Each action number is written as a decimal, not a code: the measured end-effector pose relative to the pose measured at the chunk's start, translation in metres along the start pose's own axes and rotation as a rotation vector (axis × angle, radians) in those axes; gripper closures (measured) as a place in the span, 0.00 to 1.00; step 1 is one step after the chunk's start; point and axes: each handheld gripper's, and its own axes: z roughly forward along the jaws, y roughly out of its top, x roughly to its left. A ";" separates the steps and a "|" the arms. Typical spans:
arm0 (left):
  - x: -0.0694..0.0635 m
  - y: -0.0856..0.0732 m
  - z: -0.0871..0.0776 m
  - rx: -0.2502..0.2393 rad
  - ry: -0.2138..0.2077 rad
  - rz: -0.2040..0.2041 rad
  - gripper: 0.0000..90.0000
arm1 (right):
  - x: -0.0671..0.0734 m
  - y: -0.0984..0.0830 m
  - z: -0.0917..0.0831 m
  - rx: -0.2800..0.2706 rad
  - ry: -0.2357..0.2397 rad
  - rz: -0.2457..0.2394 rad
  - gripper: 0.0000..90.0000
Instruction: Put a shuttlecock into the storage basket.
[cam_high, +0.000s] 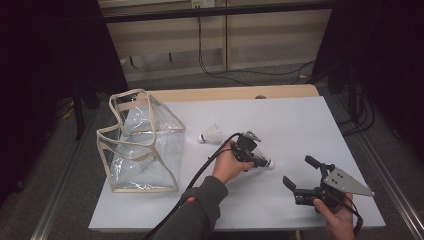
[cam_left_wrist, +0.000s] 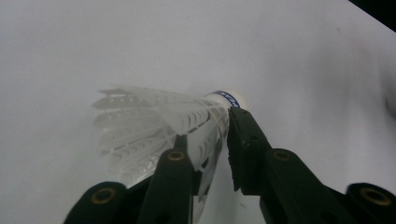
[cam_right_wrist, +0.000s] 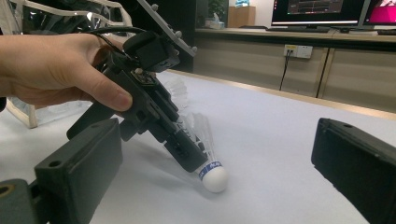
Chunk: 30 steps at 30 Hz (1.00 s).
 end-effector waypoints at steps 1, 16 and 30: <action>-0.001 0.000 0.000 -0.003 -0.008 -0.008 0.90 | 0.000 0.000 0.000 0.000 0.000 0.000 0.02; -0.003 0.000 -0.003 0.000 -0.017 0.000 0.95 | 0.000 0.000 0.000 -0.001 0.001 -0.001 0.02; -0.003 0.003 -0.017 0.009 -0.012 -0.014 0.95 | 0.000 0.000 0.000 -0.003 0.001 -0.001 0.02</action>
